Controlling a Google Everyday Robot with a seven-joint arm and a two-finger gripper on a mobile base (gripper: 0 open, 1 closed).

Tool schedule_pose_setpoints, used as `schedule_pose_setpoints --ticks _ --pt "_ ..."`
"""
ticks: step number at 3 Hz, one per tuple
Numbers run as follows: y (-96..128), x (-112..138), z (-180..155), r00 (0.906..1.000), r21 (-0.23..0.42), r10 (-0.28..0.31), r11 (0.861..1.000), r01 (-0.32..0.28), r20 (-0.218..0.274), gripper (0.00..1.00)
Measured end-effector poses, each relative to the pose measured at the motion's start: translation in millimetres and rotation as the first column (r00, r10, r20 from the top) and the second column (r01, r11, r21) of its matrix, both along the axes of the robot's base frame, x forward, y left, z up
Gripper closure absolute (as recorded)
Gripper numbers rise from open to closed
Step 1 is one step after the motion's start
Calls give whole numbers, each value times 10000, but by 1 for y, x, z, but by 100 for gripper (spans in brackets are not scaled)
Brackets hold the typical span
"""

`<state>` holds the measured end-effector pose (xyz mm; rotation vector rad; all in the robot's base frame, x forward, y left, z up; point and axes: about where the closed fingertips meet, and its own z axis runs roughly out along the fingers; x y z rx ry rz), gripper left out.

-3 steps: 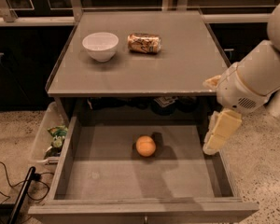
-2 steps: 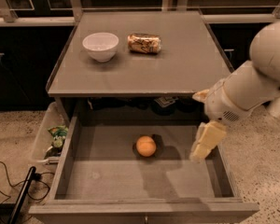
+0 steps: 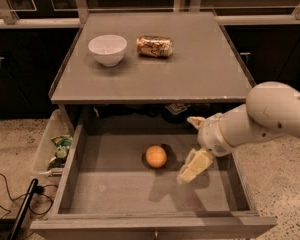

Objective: Pick orange from top drawer and place on counter

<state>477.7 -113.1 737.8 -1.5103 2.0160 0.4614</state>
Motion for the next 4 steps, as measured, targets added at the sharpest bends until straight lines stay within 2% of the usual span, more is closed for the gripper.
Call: schedule_pose_setpoints --ticks 1,2,3,4 --pt "21 13 -31 9983 763 144 9969 -187 563 0" --pt "37 27 -62 9961 1148 279 9927 -374 834 0" --pt "44 37 -87 9961 1401 425 9887 -531 777 0" --pt "47 42 -108 9974 1692 513 9838 -592 508 0"
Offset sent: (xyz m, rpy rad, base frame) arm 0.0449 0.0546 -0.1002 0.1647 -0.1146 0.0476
